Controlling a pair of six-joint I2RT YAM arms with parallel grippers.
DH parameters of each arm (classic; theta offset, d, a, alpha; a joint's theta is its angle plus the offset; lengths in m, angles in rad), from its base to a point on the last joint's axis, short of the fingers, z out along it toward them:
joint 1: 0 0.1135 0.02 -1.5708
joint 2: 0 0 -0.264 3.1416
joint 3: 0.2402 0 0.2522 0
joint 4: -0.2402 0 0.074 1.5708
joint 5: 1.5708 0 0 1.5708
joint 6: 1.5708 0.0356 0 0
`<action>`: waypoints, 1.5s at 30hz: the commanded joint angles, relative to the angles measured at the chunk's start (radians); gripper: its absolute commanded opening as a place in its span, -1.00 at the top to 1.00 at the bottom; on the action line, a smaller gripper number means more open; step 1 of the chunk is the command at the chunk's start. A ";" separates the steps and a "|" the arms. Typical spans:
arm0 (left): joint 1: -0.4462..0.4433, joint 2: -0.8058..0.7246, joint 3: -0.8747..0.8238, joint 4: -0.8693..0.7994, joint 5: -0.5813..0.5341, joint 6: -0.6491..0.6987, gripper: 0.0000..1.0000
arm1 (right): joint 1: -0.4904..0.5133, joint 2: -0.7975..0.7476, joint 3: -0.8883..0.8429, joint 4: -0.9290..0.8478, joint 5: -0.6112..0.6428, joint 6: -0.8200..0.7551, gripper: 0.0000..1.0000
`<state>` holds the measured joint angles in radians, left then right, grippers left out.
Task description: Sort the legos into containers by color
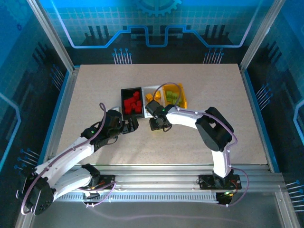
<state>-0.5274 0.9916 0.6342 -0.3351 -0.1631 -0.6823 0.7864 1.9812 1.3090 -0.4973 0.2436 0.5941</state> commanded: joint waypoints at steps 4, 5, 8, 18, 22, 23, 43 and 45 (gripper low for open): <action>0.008 0.005 -0.010 -0.002 -0.012 -0.007 -0.98 | 0.009 -0.018 -0.001 0.012 0.027 -0.019 0.25; 0.008 0.006 -0.009 -0.002 -0.012 -0.006 -0.98 | 0.008 -0.041 -0.010 0.019 0.032 -0.020 0.27; 0.008 0.007 -0.008 -0.005 -0.014 -0.005 -0.98 | -0.007 -0.145 -0.044 0.030 0.057 -0.026 0.29; 0.009 0.018 -0.008 0.004 -0.018 -0.007 -0.98 | -0.224 -0.245 0.042 -0.044 0.095 -0.048 0.28; 0.011 0.019 0.002 -0.005 -0.015 -0.009 -0.98 | -0.293 -0.117 0.177 -0.079 0.077 -0.053 0.28; 0.011 0.017 0.004 -0.008 -0.015 -0.008 -0.98 | -0.301 -0.083 0.213 -0.090 0.071 -0.054 0.28; 0.016 0.016 0.084 -0.012 -0.082 0.030 -0.98 | -0.305 -0.353 0.021 0.149 -0.047 -0.037 -0.64; 0.016 0.021 0.095 0.000 -0.122 0.036 -0.98 | -0.302 -0.430 -0.053 0.180 -0.035 -0.036 -0.65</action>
<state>-0.5224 1.0073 0.6872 -0.3443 -0.2169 -0.6743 0.4774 1.6493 1.3277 -0.4179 0.2092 0.5457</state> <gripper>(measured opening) 0.989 0.826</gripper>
